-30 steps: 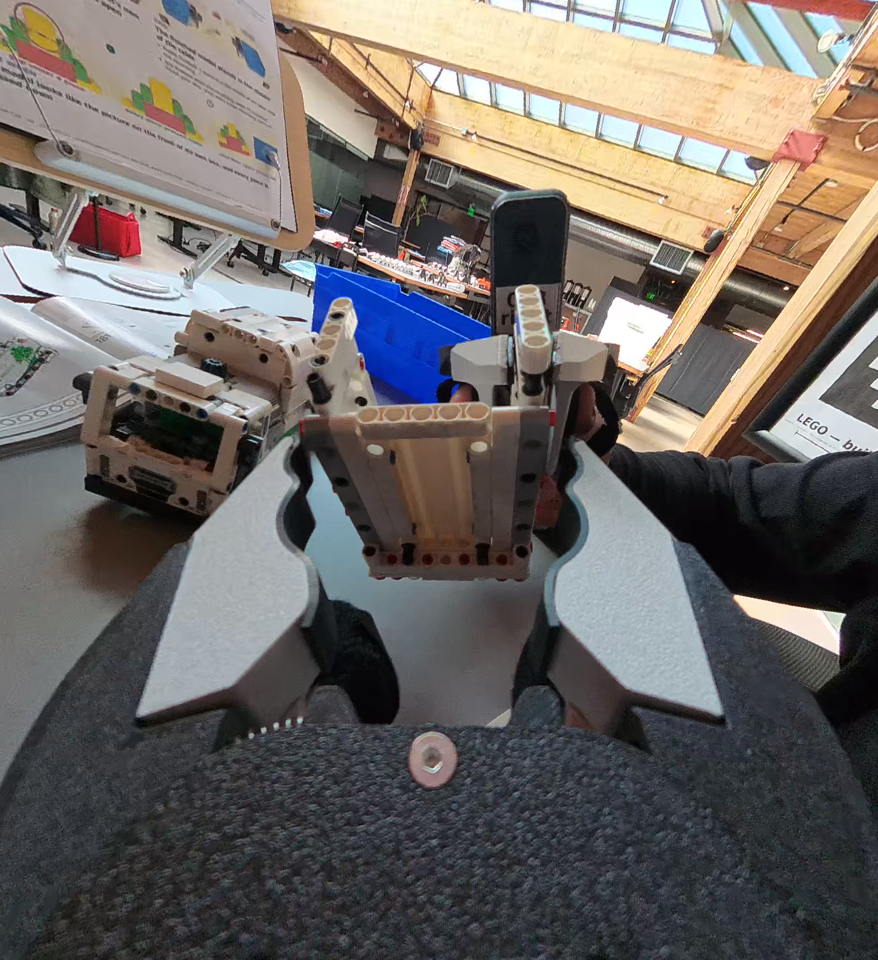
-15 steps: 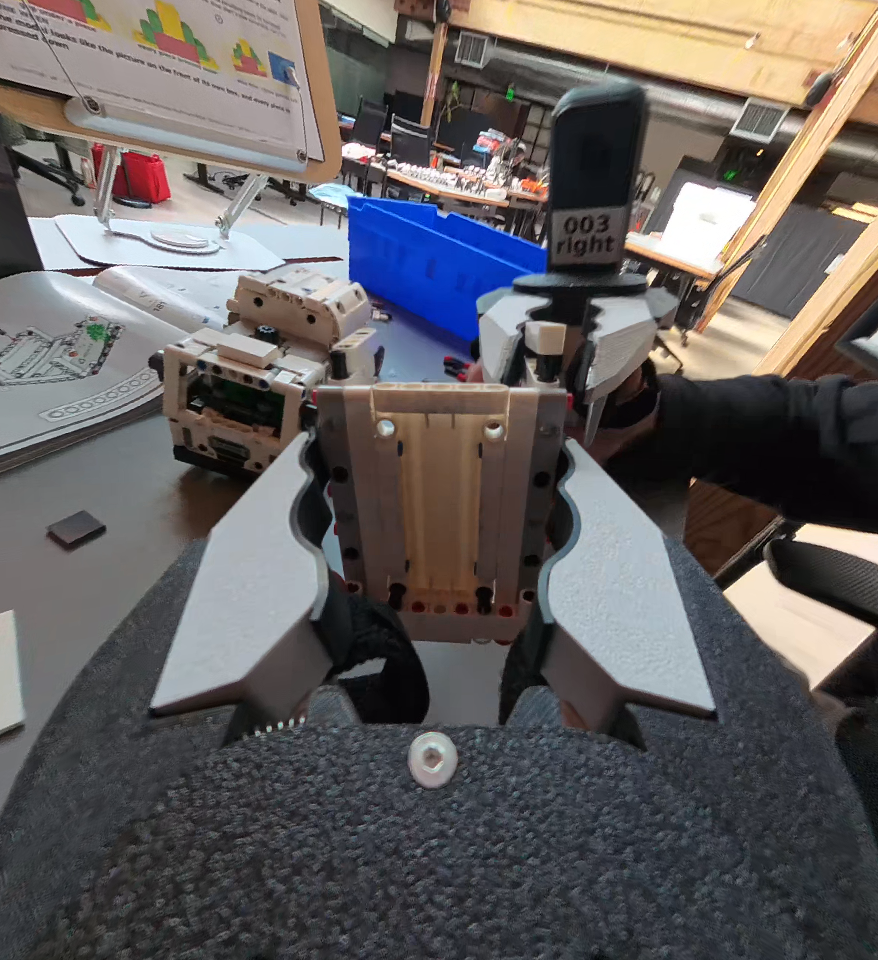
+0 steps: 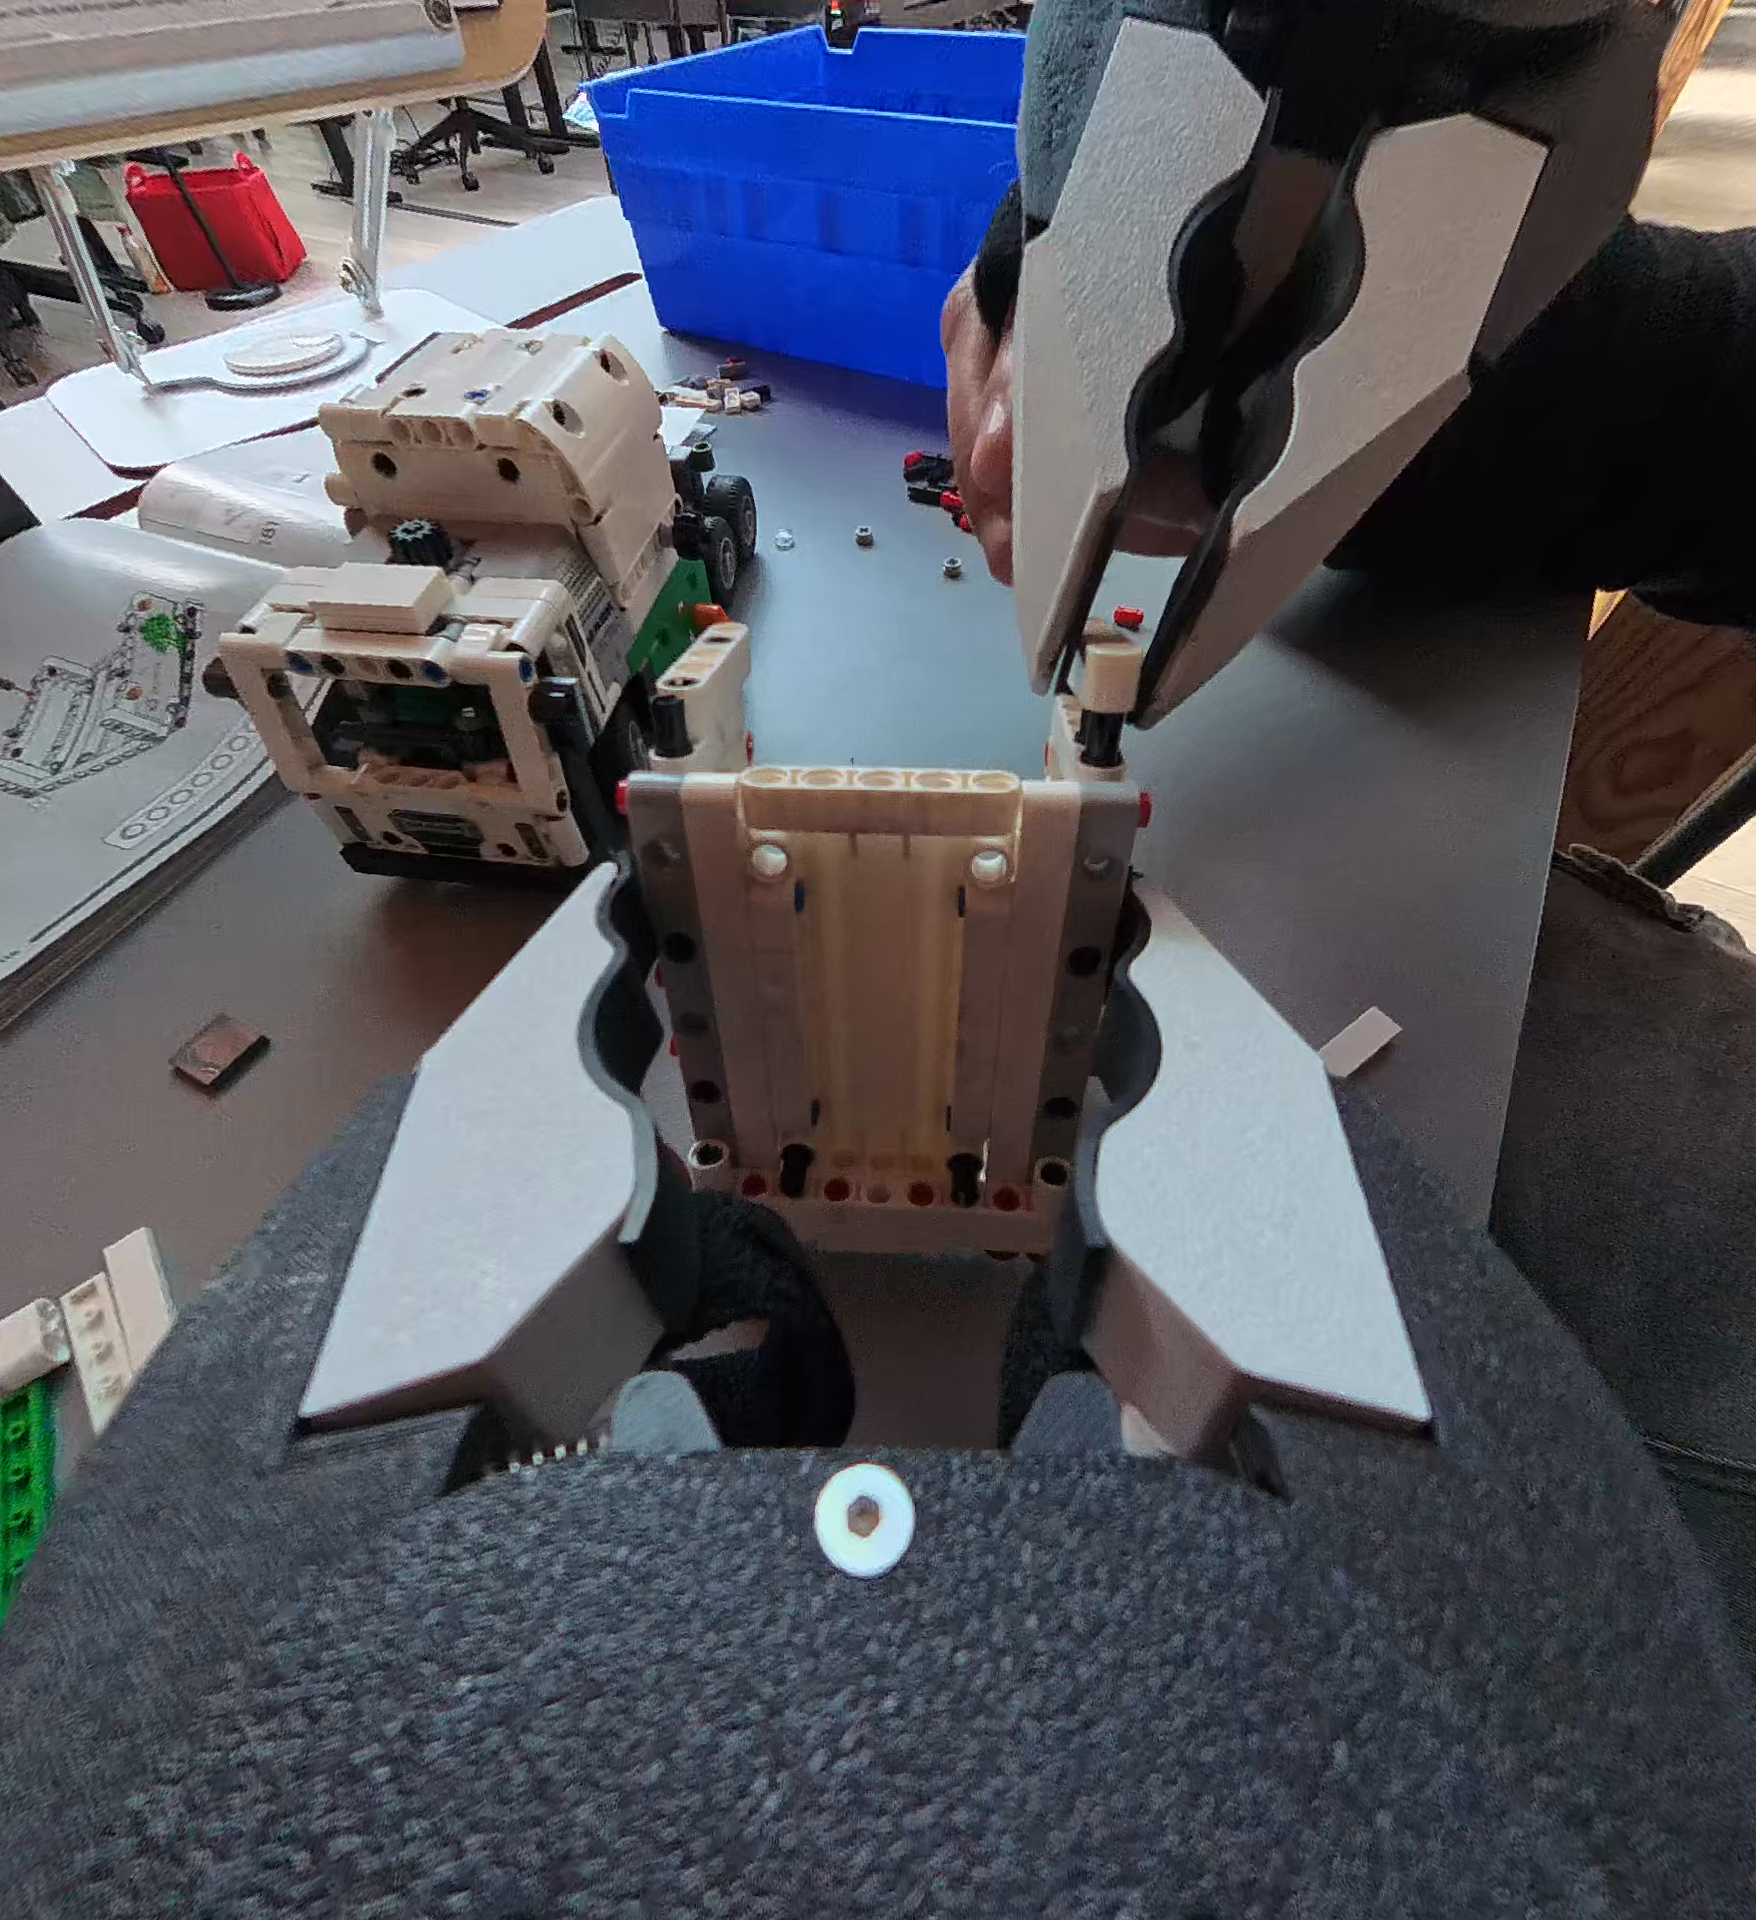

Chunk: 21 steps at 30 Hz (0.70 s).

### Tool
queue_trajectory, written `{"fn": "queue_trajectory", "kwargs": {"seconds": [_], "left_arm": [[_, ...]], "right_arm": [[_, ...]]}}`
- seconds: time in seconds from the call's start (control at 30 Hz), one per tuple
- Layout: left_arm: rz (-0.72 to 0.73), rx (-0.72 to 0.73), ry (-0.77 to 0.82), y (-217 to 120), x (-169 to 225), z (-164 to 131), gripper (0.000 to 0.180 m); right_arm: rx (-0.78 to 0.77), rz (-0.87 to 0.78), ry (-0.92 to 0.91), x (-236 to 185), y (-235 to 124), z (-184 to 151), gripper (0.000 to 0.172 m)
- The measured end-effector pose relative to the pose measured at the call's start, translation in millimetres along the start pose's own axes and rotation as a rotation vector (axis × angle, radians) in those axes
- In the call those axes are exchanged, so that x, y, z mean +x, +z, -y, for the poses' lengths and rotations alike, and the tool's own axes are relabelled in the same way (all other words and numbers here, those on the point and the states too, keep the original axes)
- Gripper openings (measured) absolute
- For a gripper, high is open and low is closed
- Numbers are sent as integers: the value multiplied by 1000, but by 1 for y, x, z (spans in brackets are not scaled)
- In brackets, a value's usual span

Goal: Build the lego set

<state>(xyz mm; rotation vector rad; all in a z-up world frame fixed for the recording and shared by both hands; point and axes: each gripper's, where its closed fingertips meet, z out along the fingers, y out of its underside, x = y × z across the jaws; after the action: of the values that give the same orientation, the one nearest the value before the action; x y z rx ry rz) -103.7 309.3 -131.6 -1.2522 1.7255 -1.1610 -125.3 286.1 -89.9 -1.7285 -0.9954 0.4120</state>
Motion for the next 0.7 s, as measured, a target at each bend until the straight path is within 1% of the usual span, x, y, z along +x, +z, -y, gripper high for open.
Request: {"fn": "queue_trajectory", "kwargs": {"seconds": [0.23, 0.3, 0.37, 0.57, 0.7], "left_arm": [[-30, -33, 14, 6, 7, -4, 86], [-33, -33, 13, 6, 8, -4, 86], [-34, -34, 13, 6, 8, -3, 86], [-34, -35, 12, 6, 7, -4, 85], [-34, -33, 20, 6, 8, -4, 85]], "right_arm": [[-135, 39, -34, -8, 0, -2, 8], [-189, 61, -6, -8, 0, -3, 7], [-257, 94, 13, -9, 0, -4, 7], [-528, 203, -2, -10, -1, -7, 6], [-622, 228, -18, -11, -2, -9, 6]]}}
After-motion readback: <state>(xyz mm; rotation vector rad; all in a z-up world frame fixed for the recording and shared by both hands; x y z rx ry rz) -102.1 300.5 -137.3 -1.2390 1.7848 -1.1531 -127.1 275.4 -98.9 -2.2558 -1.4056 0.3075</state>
